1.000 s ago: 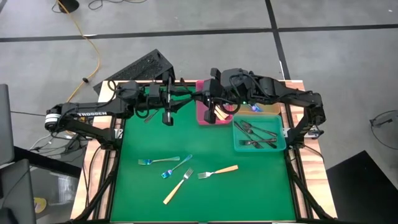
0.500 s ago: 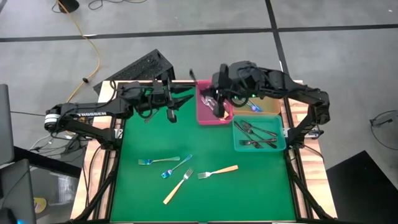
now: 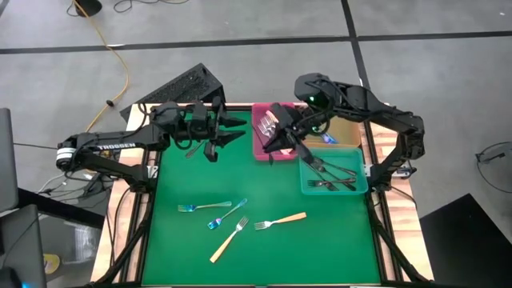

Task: Sort silverware by color (type)
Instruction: Put the black fork into the blue bin

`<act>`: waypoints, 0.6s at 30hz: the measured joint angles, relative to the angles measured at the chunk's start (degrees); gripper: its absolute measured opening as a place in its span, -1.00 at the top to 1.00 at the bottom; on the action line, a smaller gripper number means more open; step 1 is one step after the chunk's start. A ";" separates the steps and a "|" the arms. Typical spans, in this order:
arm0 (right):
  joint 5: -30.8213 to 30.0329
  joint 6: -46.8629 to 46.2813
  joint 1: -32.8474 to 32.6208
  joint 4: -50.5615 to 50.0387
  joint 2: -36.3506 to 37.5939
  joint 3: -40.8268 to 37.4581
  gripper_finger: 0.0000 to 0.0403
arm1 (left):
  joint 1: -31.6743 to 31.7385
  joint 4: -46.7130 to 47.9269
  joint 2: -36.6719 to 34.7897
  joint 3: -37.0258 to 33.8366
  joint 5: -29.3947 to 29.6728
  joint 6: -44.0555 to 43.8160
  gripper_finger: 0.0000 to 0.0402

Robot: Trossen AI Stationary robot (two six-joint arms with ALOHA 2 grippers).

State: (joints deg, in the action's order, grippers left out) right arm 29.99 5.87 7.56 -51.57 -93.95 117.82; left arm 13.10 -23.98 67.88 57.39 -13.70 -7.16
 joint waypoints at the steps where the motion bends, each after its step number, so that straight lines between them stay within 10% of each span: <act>1: 0.70 0.02 0.04 -0.02 0.00 0.00 0.85 | 0.05 0.03 0.00 0.00 -1.07 -0.74 0.35; 8: 16.37 0.70 0.33 0.04 -0.07 -0.01 0.85 | 0.07 -0.85 0.00 0.00 -6.23 -1.74 0.35; 18: 21.75 -4.29 0.38 9.39 -0.15 -9.31 0.85 | 0.14 -6.07 0.02 -0.02 -11.20 -4.17 0.35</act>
State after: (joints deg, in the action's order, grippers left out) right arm 51.74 1.58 7.94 -42.19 -94.11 108.51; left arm 13.23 -30.04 67.90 57.36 -24.90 -11.33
